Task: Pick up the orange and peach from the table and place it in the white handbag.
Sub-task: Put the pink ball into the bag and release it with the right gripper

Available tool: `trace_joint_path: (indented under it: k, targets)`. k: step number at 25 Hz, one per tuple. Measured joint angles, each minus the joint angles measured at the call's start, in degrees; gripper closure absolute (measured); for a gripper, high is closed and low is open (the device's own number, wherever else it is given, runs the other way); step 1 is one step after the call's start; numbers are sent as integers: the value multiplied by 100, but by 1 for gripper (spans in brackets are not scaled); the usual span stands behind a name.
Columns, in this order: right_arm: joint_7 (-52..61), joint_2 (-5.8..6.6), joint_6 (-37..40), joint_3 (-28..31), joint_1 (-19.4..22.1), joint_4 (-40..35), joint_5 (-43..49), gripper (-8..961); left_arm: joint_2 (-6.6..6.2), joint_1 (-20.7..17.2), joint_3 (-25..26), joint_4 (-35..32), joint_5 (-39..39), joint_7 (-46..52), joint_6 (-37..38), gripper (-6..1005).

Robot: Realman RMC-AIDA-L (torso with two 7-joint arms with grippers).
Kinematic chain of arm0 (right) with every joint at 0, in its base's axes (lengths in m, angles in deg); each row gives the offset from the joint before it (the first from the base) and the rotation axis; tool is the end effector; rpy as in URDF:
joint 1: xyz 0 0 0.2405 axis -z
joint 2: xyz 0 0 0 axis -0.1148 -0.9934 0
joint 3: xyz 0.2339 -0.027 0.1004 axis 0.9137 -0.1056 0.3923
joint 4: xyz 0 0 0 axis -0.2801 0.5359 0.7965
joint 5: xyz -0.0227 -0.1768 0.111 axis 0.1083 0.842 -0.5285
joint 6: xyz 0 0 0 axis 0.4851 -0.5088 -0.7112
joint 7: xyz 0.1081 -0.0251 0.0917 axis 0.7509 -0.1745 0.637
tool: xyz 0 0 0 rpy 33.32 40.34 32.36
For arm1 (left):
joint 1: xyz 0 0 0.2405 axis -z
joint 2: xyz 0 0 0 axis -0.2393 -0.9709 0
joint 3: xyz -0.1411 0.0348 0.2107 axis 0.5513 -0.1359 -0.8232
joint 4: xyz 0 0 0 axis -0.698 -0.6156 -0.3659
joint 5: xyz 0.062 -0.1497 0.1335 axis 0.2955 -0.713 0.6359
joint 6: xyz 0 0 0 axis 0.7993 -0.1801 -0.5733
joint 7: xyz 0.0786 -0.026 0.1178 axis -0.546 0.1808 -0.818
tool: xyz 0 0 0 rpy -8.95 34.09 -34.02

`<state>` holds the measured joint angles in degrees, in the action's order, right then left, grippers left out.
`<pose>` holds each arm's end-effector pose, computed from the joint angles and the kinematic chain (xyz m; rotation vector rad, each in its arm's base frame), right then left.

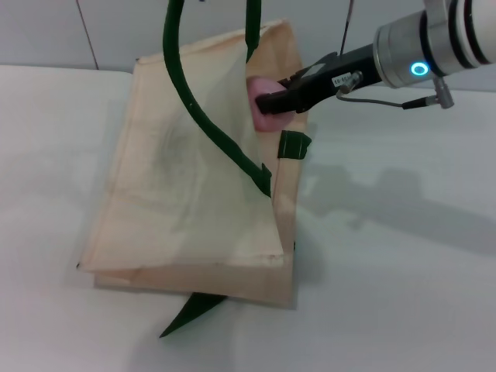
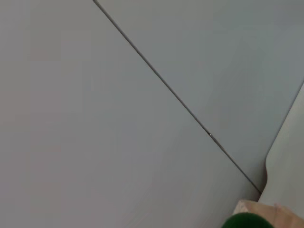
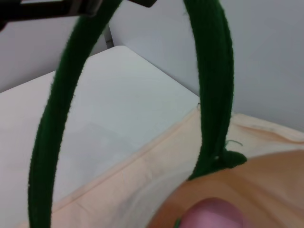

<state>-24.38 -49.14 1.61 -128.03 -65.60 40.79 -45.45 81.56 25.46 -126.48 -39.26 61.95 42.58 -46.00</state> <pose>0.0984 0.4469 -0.0390 -2.7746 0.6767 0.1536 -0.0243 0.3666 0.0969 -2.1594 -0.0577 0.1905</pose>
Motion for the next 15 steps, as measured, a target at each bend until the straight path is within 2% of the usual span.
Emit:
trace_joint_path:
  k: [10, 15]
  targets:
    - [-467, -53, 254, -203, -427, 679, -515, 546, 8, 82, -31, -10, -8, 62, 5, 865]
    - [-558, -55, 384, -369, -452, 694, -707, 545, 8, 99, -95, -11, -11, 84, 11, 865]
